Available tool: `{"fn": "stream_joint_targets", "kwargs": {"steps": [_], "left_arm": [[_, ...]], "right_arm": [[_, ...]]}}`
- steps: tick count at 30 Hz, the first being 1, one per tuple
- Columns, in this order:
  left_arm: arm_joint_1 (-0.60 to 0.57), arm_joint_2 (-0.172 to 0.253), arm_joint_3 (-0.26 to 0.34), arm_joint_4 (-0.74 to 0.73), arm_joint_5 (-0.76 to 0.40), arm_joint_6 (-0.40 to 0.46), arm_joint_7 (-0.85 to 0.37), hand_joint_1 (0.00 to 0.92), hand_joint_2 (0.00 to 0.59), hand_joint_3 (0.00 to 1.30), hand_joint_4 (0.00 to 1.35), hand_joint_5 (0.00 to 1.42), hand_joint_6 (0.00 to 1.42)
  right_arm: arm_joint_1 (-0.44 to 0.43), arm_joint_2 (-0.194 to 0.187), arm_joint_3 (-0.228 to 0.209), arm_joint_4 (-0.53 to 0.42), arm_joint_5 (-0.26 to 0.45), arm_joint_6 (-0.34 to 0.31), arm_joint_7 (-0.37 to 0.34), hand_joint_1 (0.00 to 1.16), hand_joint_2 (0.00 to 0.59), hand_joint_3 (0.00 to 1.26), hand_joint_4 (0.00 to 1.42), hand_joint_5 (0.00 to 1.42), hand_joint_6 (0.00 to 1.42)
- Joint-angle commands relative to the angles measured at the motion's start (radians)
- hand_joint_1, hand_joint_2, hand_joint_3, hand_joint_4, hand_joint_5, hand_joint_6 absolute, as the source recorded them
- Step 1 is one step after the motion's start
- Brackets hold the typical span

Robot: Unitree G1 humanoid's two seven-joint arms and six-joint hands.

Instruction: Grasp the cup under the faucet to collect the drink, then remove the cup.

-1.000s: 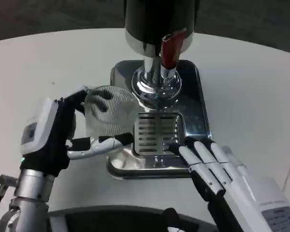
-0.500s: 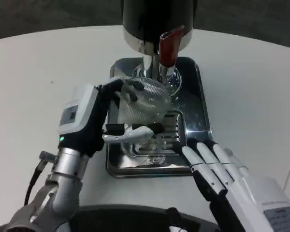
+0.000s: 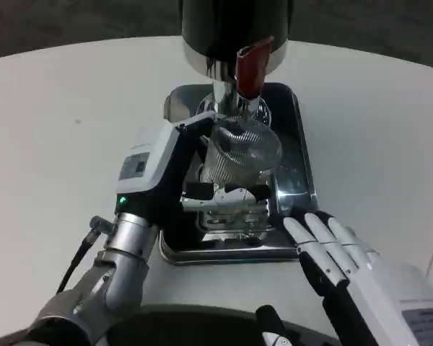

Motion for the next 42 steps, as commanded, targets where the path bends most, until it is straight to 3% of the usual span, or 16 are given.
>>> {"fn": "stream_joint_targets", "kwargs": {"steps": [1,4,6,11,18,23,28,35,38,42], "left_arm": [[0.024,0.002,-0.036,0.034,0.013,0.029,0.012,0.631,0.0,1.0,1.07,1.2,1.37],[0.018,0.004,-0.046,0.033,0.011,0.03,0.023,0.63,0.0,0.99,1.06,1.18,1.34],[0.015,0.004,-0.049,0.034,0.01,0.038,0.029,0.627,0.0,0.92,0.94,1.12,1.27],[0.025,0.01,-0.066,0.027,0.019,0.063,0.066,0.51,0.066,0.48,0.47,0.8,0.95],[0.029,0.013,-0.075,0.023,0.0,0.055,0.053,0.337,0.063,0.18,0.21,0.58,0.63],[0.037,0.018,-0.065,0.017,-0.015,0.038,0.045,0.209,0.04,0.09,0.15,0.56,0.57],[0.071,0.037,-0.028,-0.014,-0.059,-0.015,0.033,0.062,0.003,0.09,0.14,0.53,0.51],[0.197,0.08,0.078,-0.179,-0.176,-0.093,-0.016,0.001,0.0,0.07,0.09,0.47,0.39],[0.263,0.091,0.136,-0.284,-0.241,-0.116,-0.06,0.0,0.0,0.03,0.01,0.41,0.32],[0.354,0.099,0.215,-0.476,-0.4,-0.135,-0.218,0.0,0.034,0.0,0.0,0.23,0.16]], "right_arm": [[0.029,0.002,-0.009,-0.014,0.017,0.011,0.013,0.38,0.449,0.1,0.04,0.03,0.11],[0.025,0.001,-0.009,-0.012,0.019,0.01,0.018,0.38,0.449,0.1,0.03,0.03,0.11],[0.016,0.007,-0.008,-0.01,0.021,0.016,0.024,0.38,0.449,0.1,0.03,0.03,0.11],[0.004,0.017,-0.012,-0.008,0.023,0.027,0.032,0.38,0.449,0.1,0.03,0.04,0.13],[0.001,0.019,-0.007,-0.003,0.028,0.037,0.034,0.38,0.449,0.1,0.02,0.04,0.15],[-0.002,0.022,-0.005,0.001,0.029,0.04,0.033,0.38,0.449,0.1,0.02,0.04,0.15],[-0.001,0.022,-0.006,0.002,0.033,0.04,0.033,0.38,0.444,0.1,0.02,0.04,0.16],[-0.004,0.024,0.0,0.01,0.036,0.038,0.031,0.37,0.441,0.1,0.02,0.05,0.17],[-0.007,0.025,0.003,0.013,0.035,0.039,0.031,0.37,0.438,0.1,0.02,0.05,0.17],[-0.007,0.029,0.017,0.008,0.02,0.034,0.029,0.37,0.434,0.11,0.02,0.05,0.16]]}}
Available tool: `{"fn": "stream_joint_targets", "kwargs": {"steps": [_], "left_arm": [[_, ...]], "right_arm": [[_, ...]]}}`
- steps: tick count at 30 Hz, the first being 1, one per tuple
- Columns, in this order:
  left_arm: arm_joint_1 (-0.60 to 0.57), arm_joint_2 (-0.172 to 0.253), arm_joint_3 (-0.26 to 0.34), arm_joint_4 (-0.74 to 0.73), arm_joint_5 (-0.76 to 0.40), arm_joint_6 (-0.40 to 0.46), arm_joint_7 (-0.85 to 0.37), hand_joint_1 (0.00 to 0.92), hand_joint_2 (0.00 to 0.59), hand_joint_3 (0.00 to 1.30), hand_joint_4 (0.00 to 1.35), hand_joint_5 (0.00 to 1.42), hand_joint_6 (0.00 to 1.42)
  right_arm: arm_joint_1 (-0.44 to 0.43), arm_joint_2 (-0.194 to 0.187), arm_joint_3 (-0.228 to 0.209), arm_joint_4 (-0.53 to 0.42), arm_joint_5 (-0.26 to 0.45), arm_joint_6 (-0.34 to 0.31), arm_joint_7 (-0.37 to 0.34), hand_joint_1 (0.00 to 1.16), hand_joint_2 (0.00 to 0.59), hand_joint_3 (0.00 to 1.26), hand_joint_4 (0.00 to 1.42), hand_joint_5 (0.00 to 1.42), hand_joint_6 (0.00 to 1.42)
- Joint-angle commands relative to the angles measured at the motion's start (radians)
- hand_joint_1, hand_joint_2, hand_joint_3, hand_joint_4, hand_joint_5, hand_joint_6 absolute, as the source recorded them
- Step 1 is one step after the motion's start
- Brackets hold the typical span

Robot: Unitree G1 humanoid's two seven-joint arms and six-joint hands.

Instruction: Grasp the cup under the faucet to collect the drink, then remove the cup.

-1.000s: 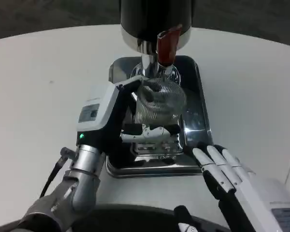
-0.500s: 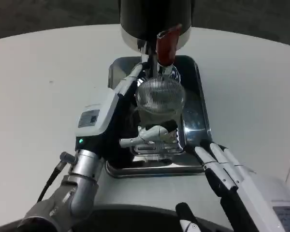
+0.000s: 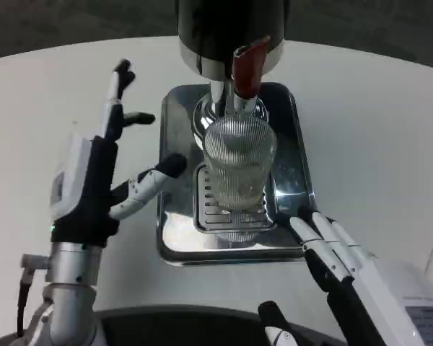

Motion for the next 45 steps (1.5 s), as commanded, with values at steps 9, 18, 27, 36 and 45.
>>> {"fn": "stream_joint_targets", "kwargs": {"steps": [9,18,27,36,45], "left_arm": [[0.141,0.083,0.133,-0.616,-0.672,0.209,-0.698,0.0,0.092,0.0,0.0,0.01,0.0],[0.09,0.107,0.219,-0.824,-0.885,0.392,-0.992,0.0,0.094,0.0,0.0,0.01,0.0],[-0.015,0.082,0.237,-0.81,-0.923,0.562,-1.125,0.0,0.117,0.0,0.0,0.01,0.0],[-0.129,0.039,0.206,-0.711,-0.891,0.64,-1.257,0.0,0.157,0.0,0.0,0.01,0.0],[-0.191,0.002,0.204,-0.618,-0.814,0.637,-1.317,0.0,0.17,0.0,0.0,0.05,0.03]], "right_arm": [[0.019,0.02,0.058,0.0,-0.034,0.004,-0.004,0.37,0.434,0.11,0.02,0.05,0.16],[0.011,0.04,0.088,0.007,-0.056,0.016,-0.003,0.34,0.433,0.11,0.03,0.06,0.16],[0.006,0.049,0.096,0.01,-0.06,0.026,-0.003,0.33,0.419,0.11,0.04,0.07,0.16],[0.017,0.051,0.097,0.004,-0.059,0.033,-0.013,0.32,0.417,0.12,0.04,0.08,0.18],[0.035,0.051,0.089,0.002,-0.048,0.038,-0.03,0.32,0.417,0.12,0.05,0.09,0.18]]}}
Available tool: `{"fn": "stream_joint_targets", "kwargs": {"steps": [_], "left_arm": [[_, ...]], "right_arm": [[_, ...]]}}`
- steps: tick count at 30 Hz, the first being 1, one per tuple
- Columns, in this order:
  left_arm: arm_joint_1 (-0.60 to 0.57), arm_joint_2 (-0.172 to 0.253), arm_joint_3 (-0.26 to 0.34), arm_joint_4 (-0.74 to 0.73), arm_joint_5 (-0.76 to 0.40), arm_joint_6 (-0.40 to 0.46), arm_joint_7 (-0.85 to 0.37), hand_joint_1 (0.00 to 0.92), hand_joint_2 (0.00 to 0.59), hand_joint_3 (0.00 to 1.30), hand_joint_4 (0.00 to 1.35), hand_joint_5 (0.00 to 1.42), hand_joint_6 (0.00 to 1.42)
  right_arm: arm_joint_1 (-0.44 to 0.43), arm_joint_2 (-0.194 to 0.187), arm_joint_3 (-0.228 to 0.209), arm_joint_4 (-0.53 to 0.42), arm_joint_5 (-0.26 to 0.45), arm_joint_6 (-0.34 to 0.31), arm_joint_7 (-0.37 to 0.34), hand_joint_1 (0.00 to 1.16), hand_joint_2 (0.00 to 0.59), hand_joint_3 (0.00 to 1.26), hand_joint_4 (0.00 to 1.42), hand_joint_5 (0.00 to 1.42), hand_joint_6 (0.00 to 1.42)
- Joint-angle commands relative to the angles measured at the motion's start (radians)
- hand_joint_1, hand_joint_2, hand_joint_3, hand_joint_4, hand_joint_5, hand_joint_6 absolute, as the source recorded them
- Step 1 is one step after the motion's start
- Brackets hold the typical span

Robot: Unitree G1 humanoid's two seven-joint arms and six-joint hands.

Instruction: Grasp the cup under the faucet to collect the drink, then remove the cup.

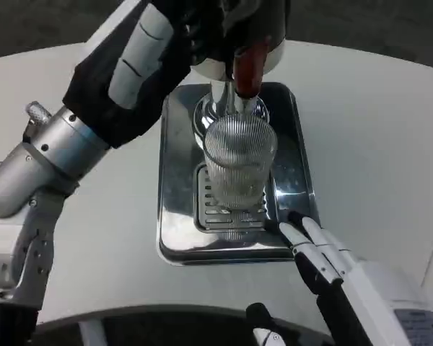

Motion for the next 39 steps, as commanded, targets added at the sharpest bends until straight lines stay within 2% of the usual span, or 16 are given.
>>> {"fn": "stream_joint_targets", "kwargs": {"steps": [1,9,20,32,39], "left_arm": [[-0.029,-0.019,-0.01,0.031,0.045,-0.004,-0.031,0.0,0.163,0.0,0.0,0.06,0.03],[-0.02,-0.044,-0.011,0.05,0.084,0.001,-0.047,0.0,0.164,0.0,0.0,0.06,0.04],[-0.014,-0.055,-0.012,0.043,0.117,-0.011,-0.054,0.0,0.167,0.0,0.0,0.06,0.04],[-0.004,-0.032,-0.073,0.024,0.165,-0.042,-0.111,0.0,0.176,0.0,0.0,0.06,0.03],[-0.004,0.008,-0.102,0.01,0.231,-0.113,-0.123,0.0,0.176,0.0,0.0,0.05,0.03]], "right_arm": [[0.025,0.024,0.019,-0.002,0.01,0.01,-0.022,0.32,0.417,0.12,0.05,0.09,0.18],[0.035,0.021,0.01,-0.006,0.026,0.015,-0.026,0.32,0.417,0.13,0.05,0.1,0.18],[0.038,0.021,0.01,-0.005,0.036,0.02,-0.034,0.32,0.417,0.13,0.06,0.11,0.19],[0.054,0.016,0.02,-0.005,0.037,0.012,-0.063,0.32,0.417,0.14,0.07,0.12,0.21],[0.057,0.016,0.022,-0.001,0.038,0.013,-0.071,0.32,0.417,0.15,0.08,0.12,0.21]]}}
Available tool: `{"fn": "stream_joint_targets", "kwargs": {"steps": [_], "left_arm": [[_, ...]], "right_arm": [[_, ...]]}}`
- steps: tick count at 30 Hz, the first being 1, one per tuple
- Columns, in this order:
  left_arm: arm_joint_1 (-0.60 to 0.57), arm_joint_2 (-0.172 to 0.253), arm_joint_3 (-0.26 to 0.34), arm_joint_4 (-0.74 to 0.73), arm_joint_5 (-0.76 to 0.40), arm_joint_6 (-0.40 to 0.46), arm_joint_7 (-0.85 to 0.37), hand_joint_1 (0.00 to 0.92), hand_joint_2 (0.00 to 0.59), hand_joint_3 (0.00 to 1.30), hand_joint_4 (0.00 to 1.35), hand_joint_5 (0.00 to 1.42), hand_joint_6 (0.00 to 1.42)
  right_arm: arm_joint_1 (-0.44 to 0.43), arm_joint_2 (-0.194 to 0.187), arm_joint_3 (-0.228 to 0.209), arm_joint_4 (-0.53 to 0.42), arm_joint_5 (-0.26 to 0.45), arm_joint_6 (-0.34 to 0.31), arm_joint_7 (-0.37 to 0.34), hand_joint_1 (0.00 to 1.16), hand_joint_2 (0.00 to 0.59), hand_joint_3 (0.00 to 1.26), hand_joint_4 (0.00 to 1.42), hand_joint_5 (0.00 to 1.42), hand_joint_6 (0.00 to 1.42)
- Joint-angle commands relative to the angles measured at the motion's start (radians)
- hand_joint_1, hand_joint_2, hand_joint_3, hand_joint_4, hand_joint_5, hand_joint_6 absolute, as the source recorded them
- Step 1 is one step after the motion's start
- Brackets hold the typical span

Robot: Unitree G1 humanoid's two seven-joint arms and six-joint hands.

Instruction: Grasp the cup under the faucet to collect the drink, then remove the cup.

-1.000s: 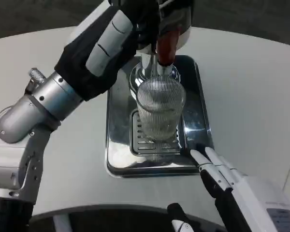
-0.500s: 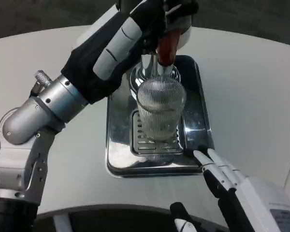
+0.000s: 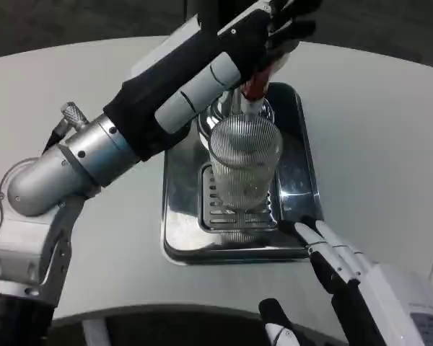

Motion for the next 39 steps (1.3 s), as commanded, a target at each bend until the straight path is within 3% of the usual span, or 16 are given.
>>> {"fn": "stream_joint_targets", "kwargs": {"steps": [1,10,16,23,27,31,35,39], "left_arm": [[0.014,0.036,-0.046,-0.018,0.07,-0.062,-0.048,0.0,0.174,0.0,0.0,0.05,0.03],[0.005,0.109,-0.087,-0.016,0.235,-0.265,-0.014,0.0,0.169,0.0,0.0,0.05,0.02],[0.005,0.129,-0.095,-0.022,0.281,-0.328,0.012,0.0,0.169,0.0,0.0,0.05,0.01],[0.009,0.145,-0.105,-0.028,0.297,-0.347,0.029,0.0,0.17,0.0,0.0,0.05,0.01],[0.01,0.152,-0.109,-0.036,0.3,-0.342,0.035,0.0,0.17,0.0,0.0,0.05,0.01],[0.007,0.155,-0.115,-0.044,0.302,-0.337,0.043,0.0,0.169,0.0,0.0,0.05,0.01],[0.011,0.155,-0.118,-0.051,0.298,-0.331,0.047,0.0,0.169,0.0,0.0,0.05,0.01],[0.018,0.153,-0.119,-0.055,0.293,-0.325,0.052,0.0,0.169,0.0,0.0,0.05,0.01]], "right_arm": [[0.025,0.015,0.026,0.0,0.009,-0.002,-0.017,0.32,0.417,0.15,0.08,0.12,0.21],[0.029,0.015,0.021,0.002,0.012,0.001,-0.022,0.32,0.417,0.15,0.08,0.12,0.21],[0.034,0.017,0.02,0.006,0.019,0.004,-0.027,0.32,0.417,0.15,0.08,0.12,0.21],[0.026,0.038,0.012,0.027,0.045,0.035,-0.036,0.33,0.411,0.13,0.07,0.12,0.21],[-0.022,0.069,-0.012,0.069,0.069,0.082,-0.051,0.34,0.402,0.12,0.07,0.11,0.21],[-0.134,0.089,-0.071,0.16,0.138,0.129,-0.064,0.4,0.384,0.1,0.06,0.1,0.21],[-0.222,0.082,-0.109,0.213,0.168,0.151,-0.08,0.4,0.383,0.09,0.06,0.1,0.21],[-0.313,0.075,-0.131,0.246,0.171,0.178,-0.082,0.48,0.33,0.06,0.04,0.08,0.2]]}}
